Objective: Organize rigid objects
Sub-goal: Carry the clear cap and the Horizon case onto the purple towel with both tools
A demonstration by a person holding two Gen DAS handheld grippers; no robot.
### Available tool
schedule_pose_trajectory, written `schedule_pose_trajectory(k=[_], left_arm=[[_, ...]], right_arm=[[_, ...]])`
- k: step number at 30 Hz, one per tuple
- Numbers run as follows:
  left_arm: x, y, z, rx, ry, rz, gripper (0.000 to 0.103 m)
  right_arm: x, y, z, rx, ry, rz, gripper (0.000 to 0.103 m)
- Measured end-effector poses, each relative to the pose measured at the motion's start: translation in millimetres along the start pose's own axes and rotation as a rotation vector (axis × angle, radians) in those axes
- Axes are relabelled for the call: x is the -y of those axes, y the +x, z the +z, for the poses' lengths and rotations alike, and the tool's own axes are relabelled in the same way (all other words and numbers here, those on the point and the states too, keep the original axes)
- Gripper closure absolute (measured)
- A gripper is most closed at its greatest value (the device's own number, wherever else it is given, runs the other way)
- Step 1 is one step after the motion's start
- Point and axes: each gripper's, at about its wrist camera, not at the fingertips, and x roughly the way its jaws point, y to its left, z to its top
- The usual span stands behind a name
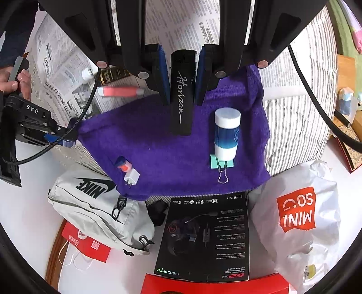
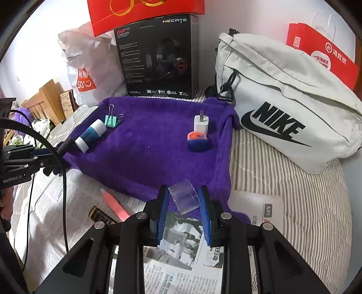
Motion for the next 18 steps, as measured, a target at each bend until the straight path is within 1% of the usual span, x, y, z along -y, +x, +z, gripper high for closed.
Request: schedule_pose_trajectory(k=[18], left_arm=[[-12,44,31,-0.048,-0.017,-0.018,0.082]], right_arm=[[10,33,32,-0.020,0.005,-0.015,0.076]])
